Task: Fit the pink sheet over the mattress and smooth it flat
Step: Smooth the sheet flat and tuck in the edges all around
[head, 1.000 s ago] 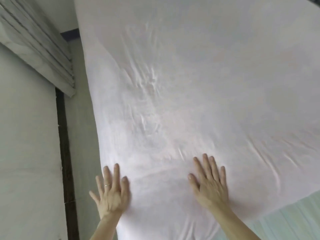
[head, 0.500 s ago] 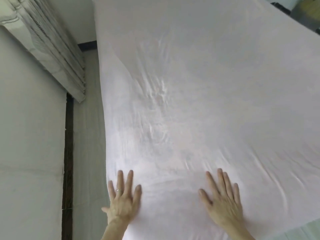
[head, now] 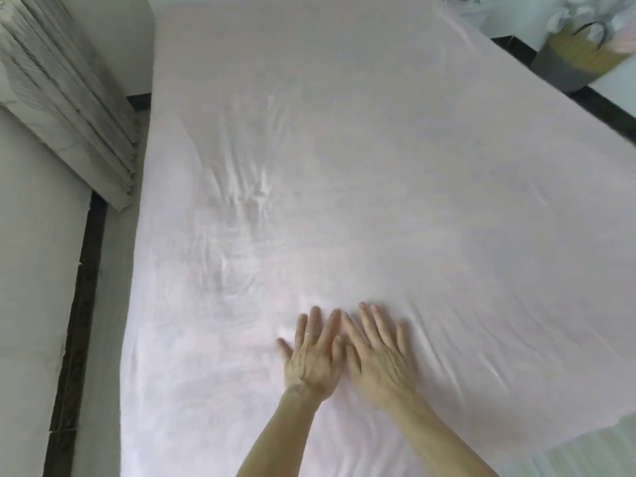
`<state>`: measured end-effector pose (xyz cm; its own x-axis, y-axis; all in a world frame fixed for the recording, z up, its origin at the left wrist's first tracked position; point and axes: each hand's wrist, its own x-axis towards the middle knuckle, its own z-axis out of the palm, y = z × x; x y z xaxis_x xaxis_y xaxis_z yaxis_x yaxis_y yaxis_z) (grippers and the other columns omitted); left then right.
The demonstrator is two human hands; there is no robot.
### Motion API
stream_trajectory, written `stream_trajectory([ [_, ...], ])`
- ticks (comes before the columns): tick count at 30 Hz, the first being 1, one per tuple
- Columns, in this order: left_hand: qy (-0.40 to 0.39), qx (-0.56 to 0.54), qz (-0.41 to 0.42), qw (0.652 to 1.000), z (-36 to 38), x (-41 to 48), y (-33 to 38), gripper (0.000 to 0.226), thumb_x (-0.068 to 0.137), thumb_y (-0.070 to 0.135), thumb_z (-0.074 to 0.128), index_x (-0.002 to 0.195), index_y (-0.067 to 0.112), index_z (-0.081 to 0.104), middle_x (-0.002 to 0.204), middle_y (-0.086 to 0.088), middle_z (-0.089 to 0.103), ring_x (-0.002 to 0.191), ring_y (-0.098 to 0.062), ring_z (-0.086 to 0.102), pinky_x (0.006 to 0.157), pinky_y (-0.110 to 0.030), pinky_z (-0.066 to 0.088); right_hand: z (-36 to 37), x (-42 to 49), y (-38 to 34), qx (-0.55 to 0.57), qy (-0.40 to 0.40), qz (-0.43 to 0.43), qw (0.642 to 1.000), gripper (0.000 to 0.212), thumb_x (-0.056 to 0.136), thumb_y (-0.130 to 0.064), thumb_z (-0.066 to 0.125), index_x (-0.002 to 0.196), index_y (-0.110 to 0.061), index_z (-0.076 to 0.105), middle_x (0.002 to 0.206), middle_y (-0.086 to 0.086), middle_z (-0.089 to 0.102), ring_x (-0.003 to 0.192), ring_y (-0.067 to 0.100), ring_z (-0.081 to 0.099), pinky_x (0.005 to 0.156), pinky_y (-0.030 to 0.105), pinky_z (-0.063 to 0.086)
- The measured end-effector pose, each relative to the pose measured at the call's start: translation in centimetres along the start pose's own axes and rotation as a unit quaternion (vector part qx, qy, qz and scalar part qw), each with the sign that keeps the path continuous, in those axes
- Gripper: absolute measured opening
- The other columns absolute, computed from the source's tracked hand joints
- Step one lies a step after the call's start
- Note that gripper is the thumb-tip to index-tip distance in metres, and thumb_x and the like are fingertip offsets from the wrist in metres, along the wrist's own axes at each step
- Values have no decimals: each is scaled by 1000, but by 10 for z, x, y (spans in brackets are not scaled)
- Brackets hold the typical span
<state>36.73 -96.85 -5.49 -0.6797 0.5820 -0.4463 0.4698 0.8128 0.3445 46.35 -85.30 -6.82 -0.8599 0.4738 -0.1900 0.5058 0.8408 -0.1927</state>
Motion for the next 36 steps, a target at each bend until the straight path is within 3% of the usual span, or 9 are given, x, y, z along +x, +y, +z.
stream_trajectory([
  [6, -3, 17, -173, 985, 29, -26, 16, 54, 96, 65, 10, 143, 61, -17, 155, 28, -25, 148, -10, -21, 104, -78, -2, -30, -59, 225, -43, -103, 224, 968, 65, 90, -68, -2, 150, -49, -15, 154, -21, -30, 147, 4, -21, 120, 52, -7],
  [10, -1, 45, -271, 961, 18, -10, 58, 51, 101, 51, 14, 152, 44, 11, 163, 7, 2, 149, -29, -3, 108, -73, 16, -62, -67, 294, 0, -107, 313, 944, 65, 97, -62, 14, 156, -39, 2, 154, -13, -24, 152, 17, -12, 118, 61, -1],
  [14, 31, 75, -73, 994, 44, 16, 145, 61, 94, 49, 18, 150, 33, 33, 159, -5, 29, 149, -29, 19, 112, -65, 19, -61, -51, 260, 22, 49, 169, 984, 64, 91, -50, 37, 148, -22, 43, 157, 9, 34, 146, 30, 30, 113, 62, 20],
  [16, 28, 76, 46, 996, 73, 29, 193, 59, 95, 49, 23, 151, 35, 32, 160, 0, 29, 148, -26, 25, 112, -61, 25, -53, -40, 242, 24, 43, 72, 996, 58, 95, -46, 38, 150, -25, 40, 159, 5, 31, 148, 24, 28, 114, 58, 20],
  [19, 19, 92, 64, 994, 101, 27, 220, 58, 97, 56, 9, 154, 45, 6, 162, 10, -4, 152, -18, -1, 118, -57, 7, -33, -40, 258, 15, 22, -14, 1000, 55, 100, -46, 36, 153, -31, 33, 162, -3, 24, 150, 15, 20, 117, 53, 23],
  [25, -28, 206, 28, 978, 92, 30, 209, 62, 93, 63, 7, 152, 47, -7, 162, 16, -8, 152, -15, -3, 114, -57, 6, -53, -74, 417, 21, -54, 269, 961, 64, 95, -68, 10, 154, -47, -1, 164, -16, -9, 151, 10, -8, 121, 52, -1],
  [29, 14, 225, -19, 974, 68, 59, 261, 47, 97, 44, 34, 140, 24, 42, 139, -2, 49, 123, -27, 46, 95, -42, 38, -89, -83, 468, 98, -106, 427, 893, 70, 94, -68, 14, 155, -42, -8, 162, -11, -22, 150, 22, -19, 117, 61, -7],
  [32, 67, 193, 59, 977, 78, 85, 303, 35, 89, 34, 51, 113, 10, 61, 116, -13, 63, 107, -33, 58, 84, -46, 44, -93, -64, 442, 60, 1, 355, 933, 67, 98, -54, 26, 158, -27, 13, 166, 0, -3, 152, 27, -6, 119, 61, 2],
  [36, 11, 114, 162, 980, 112, 102, 379, 59, 93, 42, 28, 150, 31, 36, 156, -4, 37, 144, -28, 34, 111, -54, 27, -79, -41, 405, 48, 45, 125, 990, 57, 99, -42, 38, 153, -27, 32, 164, -1, 18, 153, 20, 7, 118, 54, 16],
])
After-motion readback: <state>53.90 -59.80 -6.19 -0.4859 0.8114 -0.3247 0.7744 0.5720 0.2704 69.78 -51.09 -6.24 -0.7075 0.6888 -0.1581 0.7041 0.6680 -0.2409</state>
